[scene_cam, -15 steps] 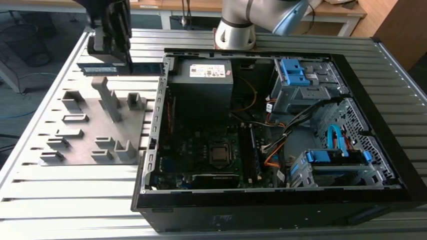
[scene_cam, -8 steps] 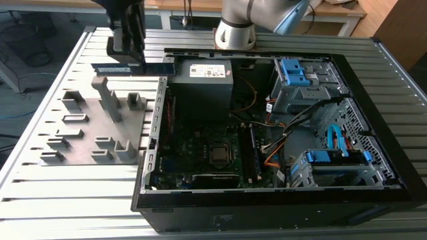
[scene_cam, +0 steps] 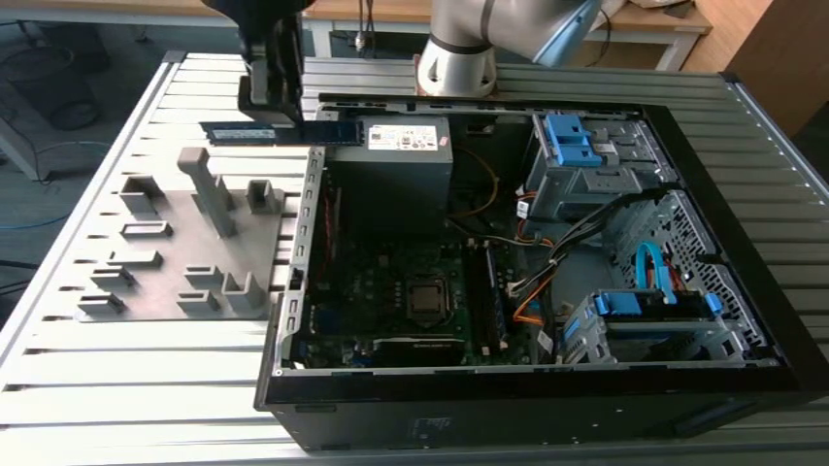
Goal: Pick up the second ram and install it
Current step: 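Pick up the second ram and move it above second insertion slot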
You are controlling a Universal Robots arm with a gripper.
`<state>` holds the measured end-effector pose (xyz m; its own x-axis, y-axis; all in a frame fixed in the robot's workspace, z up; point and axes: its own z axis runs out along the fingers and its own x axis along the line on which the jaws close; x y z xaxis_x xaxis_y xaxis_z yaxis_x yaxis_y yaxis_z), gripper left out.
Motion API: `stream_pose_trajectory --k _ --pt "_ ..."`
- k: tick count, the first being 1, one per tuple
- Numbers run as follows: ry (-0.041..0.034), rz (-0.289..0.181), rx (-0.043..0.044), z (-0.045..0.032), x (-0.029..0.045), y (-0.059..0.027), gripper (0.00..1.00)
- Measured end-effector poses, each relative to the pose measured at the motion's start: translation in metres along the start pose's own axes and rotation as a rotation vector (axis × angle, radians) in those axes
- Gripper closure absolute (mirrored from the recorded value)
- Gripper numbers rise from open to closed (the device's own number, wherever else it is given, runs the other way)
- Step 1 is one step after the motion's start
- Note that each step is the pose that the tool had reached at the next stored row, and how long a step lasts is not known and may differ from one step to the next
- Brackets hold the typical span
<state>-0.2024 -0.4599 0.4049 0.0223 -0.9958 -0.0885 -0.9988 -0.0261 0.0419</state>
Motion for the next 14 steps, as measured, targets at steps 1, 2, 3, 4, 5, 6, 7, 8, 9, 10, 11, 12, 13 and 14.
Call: stream_pose_trajectory --k 1,2,3,4,5,6,7,8,9,10,11,12,13,14 --pt "-0.0002 0.000 -0.0003 0.0017 0.0002 -0.0023 0.86" --pt "-0.0003 0.000 -0.0005 0.0034 0.0005 -0.0045 0.86" --pt "-0.0003 0.000 -0.0006 0.0051 0.0007 -0.0067 0.86" --pt "-0.0004 0.000 -0.0007 0.0068 0.0009 -0.0091 0.86" --pt "-0.0004 0.000 -0.0008 0.0085 0.0011 -0.0116 0.86" --pt "-0.0003 0.000 -0.0010 0.0102 0.0013 -0.0143 0.86" --pt "-0.0002 0.000 -0.0012 0.0119 0.0015 -0.0167 0.86" --pt "-0.0003 0.000 -0.0014 0.0136 0.0017 -0.0192 0.86" --pt "-0.0004 0.000 -0.0014 0.0153 0.0020 -0.0217 0.86" --pt "-0.0004 0.000 -0.0017 0.0170 0.0022 -0.0245 0.86" --pt "-0.0004 0.000 -0.0019 0.0186 0.0024 -0.0278 0.86" --pt "-0.0003 0.000 -0.0022 0.0199 0.0026 -0.0306 0.86" --pt "-0.0003 0.000 -0.0024 0.0211 0.0028 -0.0331 0.86" --pt "-0.0004 0.000 -0.0025 0.0224 0.0029 -0.0357 0.86"
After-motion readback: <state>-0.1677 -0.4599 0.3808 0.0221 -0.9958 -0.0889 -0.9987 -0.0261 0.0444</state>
